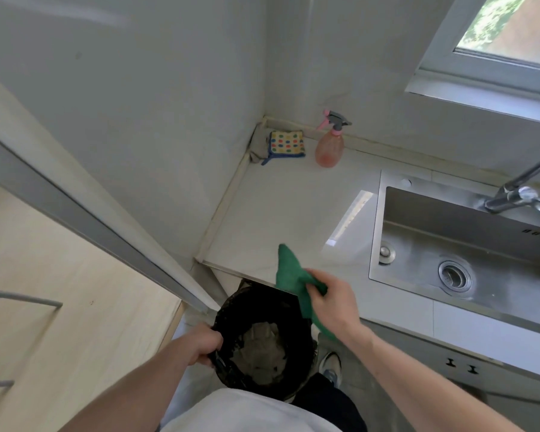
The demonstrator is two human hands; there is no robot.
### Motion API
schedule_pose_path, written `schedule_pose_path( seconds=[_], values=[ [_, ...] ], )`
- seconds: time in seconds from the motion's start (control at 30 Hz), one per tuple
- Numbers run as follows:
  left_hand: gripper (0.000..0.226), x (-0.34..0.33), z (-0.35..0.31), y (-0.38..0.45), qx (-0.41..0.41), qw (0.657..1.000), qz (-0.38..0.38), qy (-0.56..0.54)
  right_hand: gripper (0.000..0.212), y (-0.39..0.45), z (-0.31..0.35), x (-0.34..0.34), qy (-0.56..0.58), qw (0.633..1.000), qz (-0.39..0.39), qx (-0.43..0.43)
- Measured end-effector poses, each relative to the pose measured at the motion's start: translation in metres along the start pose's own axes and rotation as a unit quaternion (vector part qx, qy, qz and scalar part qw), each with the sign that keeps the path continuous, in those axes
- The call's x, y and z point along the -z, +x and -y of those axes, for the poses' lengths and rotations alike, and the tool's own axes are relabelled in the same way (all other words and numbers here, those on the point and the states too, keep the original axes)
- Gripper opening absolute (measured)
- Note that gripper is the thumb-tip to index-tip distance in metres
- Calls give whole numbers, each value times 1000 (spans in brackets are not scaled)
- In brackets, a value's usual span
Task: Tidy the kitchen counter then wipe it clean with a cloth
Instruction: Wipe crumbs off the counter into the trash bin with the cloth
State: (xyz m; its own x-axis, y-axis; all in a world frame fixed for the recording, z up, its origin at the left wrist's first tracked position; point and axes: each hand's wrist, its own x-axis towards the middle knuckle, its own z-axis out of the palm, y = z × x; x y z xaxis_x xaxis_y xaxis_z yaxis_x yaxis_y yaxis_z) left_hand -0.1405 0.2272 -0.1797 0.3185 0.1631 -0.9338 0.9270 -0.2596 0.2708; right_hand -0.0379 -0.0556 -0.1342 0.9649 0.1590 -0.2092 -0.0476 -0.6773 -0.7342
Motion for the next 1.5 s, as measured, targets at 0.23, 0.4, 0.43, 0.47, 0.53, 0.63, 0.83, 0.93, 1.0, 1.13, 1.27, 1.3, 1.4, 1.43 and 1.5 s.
schedule_pose_path(
  seconds=[0.23,0.4,0.43,0.47,0.53,0.63,0.83,0.93,1.0,1.13,1.27,1.3,1.4,1.43,1.5],
  values=[
    [31,-4,0,1,-8,1000,0,-16,42,54,-8,36,-126,989,-73,-24],
    [32,-4,0,1,-15,1000,2,-11,47,28,-44,-1,-224,973,28,-53],
    [32,-4,0,1,-15,1000,1,-12,47,20,-46,-9,-212,975,24,-54],
    [31,-4,1,1,-15,1000,1,-10,46,12,-45,-17,-202,978,22,-51],
    [30,-4,2,2,-13,1000,-1,-5,46,-6,-38,-27,-195,979,37,-35],
    [29,-7,4,2,-14,1000,-4,2,47,-36,-30,-30,-182,978,97,-18],
    [20,-19,5,-4,-22,999,2,26,44,-82,-35,-9,-108,991,66,-34],
    [19,-28,8,-3,-24,999,5,35,41,-88,-43,24,-74,996,-2,-51],
    [18,-34,9,-1,-26,999,7,44,42,-87,-50,50,-55,995,-44,-68],
    [22,-45,9,7,-30,998,10,47,45,-72,-63,97,-72,986,-125,-79],
    [34,-61,9,11,-28,999,17,42,49,-43,-80,115,-131,981,-118,-86],
    [35,-66,8,10,-25,999,15,37,50,-35,-86,115,-148,982,-85,-86],
    [36,-82,5,3,-17,999,6,29,58,-18,-101,107,-193,972,71,-110],
    [33,-88,4,0,-14,1000,-1,25,61,-14,-104,103,-198,968,98,-115],
    [25,-101,3,-6,-3,1000,-12,17,66,-7,-107,96,-186,971,87,-119]
  ],
)
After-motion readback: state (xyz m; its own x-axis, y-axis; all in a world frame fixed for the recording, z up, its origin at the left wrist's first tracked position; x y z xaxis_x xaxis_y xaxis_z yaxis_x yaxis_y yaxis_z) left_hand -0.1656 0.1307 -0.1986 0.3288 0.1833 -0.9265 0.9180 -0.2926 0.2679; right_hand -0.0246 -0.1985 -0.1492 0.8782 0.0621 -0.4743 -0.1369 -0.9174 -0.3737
